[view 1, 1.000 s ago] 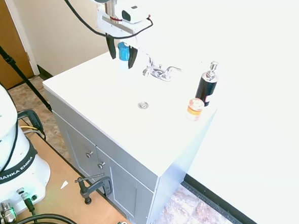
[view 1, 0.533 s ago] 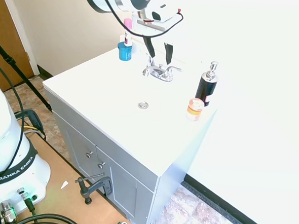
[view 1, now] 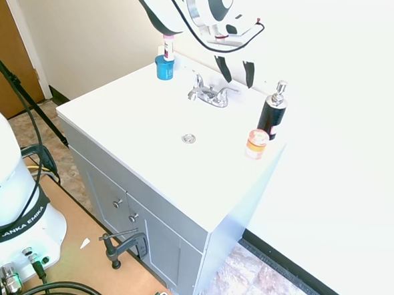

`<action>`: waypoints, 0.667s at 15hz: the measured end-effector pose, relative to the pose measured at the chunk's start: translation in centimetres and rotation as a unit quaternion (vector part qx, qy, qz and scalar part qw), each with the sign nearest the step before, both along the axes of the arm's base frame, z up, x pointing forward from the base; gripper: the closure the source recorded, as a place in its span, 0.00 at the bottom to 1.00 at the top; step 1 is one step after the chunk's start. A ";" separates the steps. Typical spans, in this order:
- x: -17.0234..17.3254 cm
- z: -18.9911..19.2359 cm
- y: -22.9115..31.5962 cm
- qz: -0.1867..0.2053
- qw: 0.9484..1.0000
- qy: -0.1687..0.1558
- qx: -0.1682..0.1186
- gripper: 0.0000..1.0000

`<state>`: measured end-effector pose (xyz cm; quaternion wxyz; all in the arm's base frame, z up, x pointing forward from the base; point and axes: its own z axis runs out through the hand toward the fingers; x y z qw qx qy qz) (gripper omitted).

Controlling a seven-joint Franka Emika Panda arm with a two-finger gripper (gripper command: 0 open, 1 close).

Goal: Turn on the cold water

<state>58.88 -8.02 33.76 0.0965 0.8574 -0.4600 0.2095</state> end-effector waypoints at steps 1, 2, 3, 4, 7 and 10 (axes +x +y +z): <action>0.4 -0.5 -0.3 0.001 1.000 0.002 -0.005 0.00; 0.8 -0.8 -0.3 0.003 1.000 0.004 -0.010 0.00; 1.2 -1.1 -0.3 0.004 1.000 0.005 -0.013 0.00; 1.4 -1.3 -0.2 0.005 1.000 0.005 -0.016 0.00; 2.3 -1.1 -0.7 0.002 1.000 -0.001 -0.023 0.00; 2.4 -2.2 -1.5 0.001 1.000 0.012 -0.027 0.00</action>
